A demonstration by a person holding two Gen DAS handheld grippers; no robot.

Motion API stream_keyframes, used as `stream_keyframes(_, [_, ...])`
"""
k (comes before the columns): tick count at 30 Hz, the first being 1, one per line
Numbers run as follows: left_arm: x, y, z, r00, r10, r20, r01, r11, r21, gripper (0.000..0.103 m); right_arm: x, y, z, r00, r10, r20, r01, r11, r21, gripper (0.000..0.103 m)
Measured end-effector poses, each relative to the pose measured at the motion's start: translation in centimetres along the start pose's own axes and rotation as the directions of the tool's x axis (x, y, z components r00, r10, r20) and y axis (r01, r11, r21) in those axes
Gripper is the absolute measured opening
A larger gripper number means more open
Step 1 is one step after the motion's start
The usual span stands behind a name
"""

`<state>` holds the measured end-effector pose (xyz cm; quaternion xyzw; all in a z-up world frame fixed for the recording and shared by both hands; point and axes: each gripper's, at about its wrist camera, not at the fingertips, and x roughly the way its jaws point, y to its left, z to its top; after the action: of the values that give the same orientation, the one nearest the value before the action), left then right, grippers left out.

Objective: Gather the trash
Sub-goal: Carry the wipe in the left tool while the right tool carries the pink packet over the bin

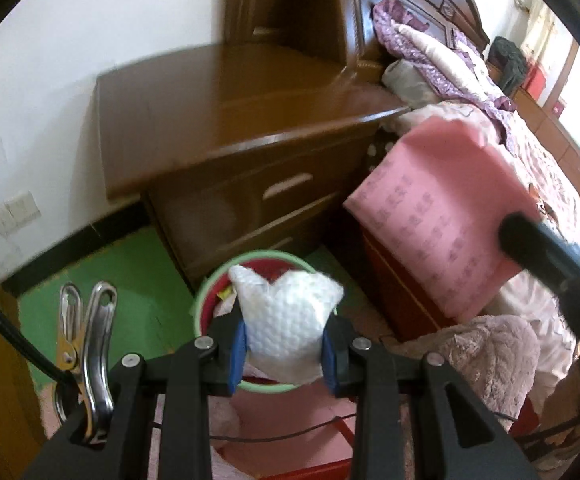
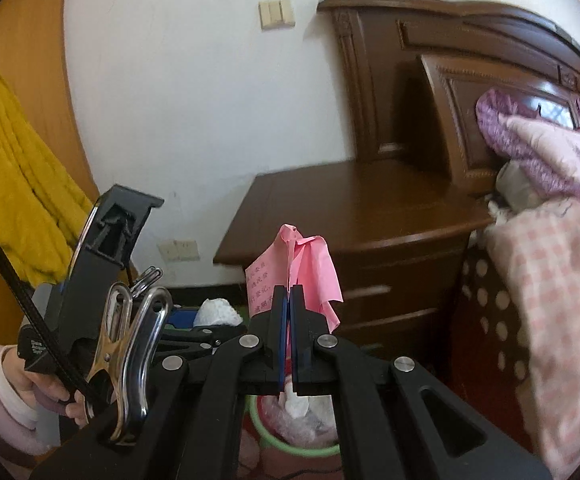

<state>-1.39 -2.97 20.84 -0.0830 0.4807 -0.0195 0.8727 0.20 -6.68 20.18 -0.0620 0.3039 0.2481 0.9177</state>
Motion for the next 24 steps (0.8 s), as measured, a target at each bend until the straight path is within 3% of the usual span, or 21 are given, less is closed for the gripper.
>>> stream_keyframes(11, [5.8,2.8,-2.7,0.999,0.031,-0.024,-0.032,0.998,-0.049,0.032,5.8,0.7,-5.0,0.983,-0.106,-0.151,0.103,0.994,-0.027,0.002])
stream_keyframes(18, [10.4,3.5,-3.9,0.994,0.012,-0.113,-0.021,0.996,-0.083,0.032,9.1,-0.4,-7.5,0.967,-0.113,-0.23,0.117,0.993,0.006,0.002])
stream_keyframes(24, [13.7,3.9,-4.4,0.989,0.028,-0.142,-0.041,0.995,-0.087,0.032,11.6,-1.6,-9.0,0.952,-0.12,-0.281,0.132,0.991,0.023,0.002])
